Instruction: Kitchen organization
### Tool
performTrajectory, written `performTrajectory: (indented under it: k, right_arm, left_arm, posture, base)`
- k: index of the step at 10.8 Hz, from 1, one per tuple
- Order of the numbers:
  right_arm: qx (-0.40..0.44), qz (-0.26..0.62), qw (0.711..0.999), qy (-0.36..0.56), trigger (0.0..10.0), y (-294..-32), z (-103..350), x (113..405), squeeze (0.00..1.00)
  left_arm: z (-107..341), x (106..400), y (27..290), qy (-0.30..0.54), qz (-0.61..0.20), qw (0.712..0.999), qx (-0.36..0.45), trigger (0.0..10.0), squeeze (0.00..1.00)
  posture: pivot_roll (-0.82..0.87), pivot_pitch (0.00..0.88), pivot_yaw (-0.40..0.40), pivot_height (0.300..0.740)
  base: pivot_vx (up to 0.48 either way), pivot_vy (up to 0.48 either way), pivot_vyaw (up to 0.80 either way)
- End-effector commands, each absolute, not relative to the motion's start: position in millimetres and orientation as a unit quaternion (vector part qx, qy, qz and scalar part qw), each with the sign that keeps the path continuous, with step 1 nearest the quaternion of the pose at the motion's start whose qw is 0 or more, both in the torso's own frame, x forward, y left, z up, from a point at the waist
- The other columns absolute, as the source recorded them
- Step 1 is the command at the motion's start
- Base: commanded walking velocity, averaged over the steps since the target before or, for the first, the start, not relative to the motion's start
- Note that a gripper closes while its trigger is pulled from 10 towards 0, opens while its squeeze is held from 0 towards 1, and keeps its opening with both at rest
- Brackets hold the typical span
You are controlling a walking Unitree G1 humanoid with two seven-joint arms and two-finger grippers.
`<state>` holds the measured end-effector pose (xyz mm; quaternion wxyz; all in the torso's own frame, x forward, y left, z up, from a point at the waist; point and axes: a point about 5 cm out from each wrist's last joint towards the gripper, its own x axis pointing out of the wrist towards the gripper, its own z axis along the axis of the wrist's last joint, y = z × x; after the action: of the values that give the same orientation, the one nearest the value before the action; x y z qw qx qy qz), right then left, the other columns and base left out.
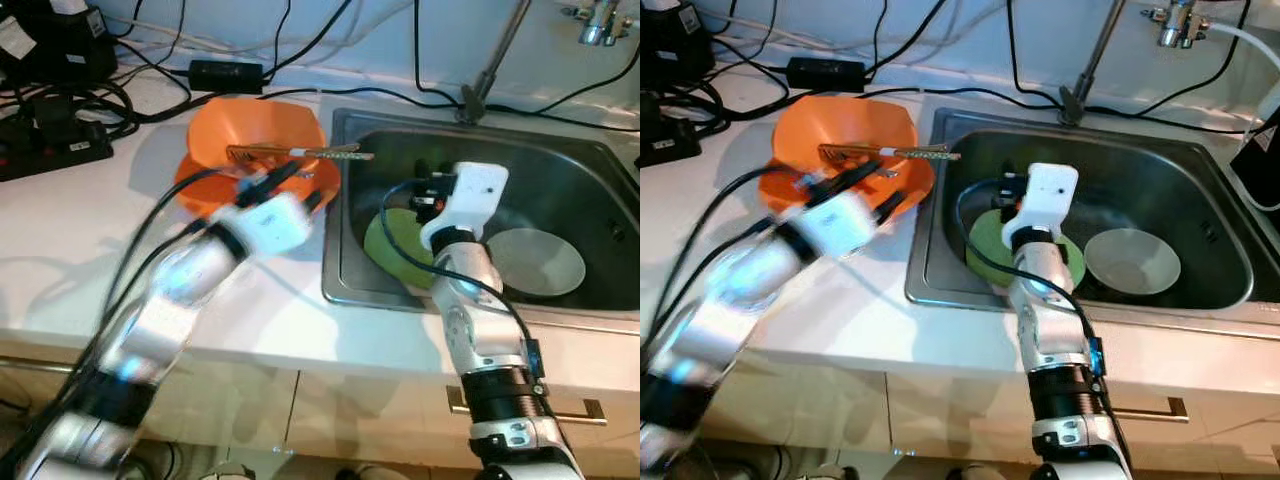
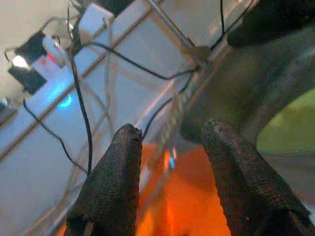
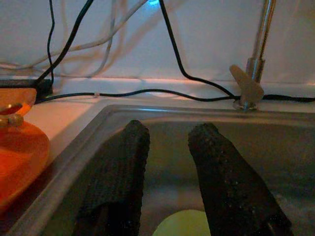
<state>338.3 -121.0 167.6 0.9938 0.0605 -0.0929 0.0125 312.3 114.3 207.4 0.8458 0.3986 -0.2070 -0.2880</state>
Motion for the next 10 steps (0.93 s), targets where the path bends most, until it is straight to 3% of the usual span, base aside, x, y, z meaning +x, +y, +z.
performTrajectory:
  k: [1, 4, 5, 10]
  right_arm:
    - [0.065, 0.004, 0.993, -0.103, 10.0, -125, 171, 338, 0.0]
    - [0.065, 0.002, 0.992, -0.105, 10.0, -127, 171, 337, 0.0]
    - [0.065, 0.0, 0.993, -0.104, 10.0, -127, 171, 337, 0.0]
    - [0.064, -0.002, 0.993, -0.098, 10.0, -127, 169, 337, 0.0]
  left_arm:
    - [204, 314, 110, -0.204, -0.293, 0.842, 0.404, 10.0, 0.0]
    - [200, 321, 103, -0.2, -0.301, 0.832, 0.42, 10.0, 0.0]
    - [199, 323, 103, -0.196, -0.299, 0.831, 0.426, 0.0, 0.0]
    - [203, 328, 107, -0.198, -0.28, 0.831, 0.439, 0.0, 0.0]
  posture:
    - [-0.01, 0.06, -0.095, 0.74]
    - [-0.02, 0.061, -0.09, 0.74]
    - [-0.02, 0.061, -0.089, 0.74]
    - [-0.01, 0.066, -0.093, 0.74]
  base:
    - [0.0, 0.0, 0.0]
    - [0.0, 0.0, 0.0]
    - [0.0, 0.0, 0.0]
    - [0.0, 0.0, 0.0]
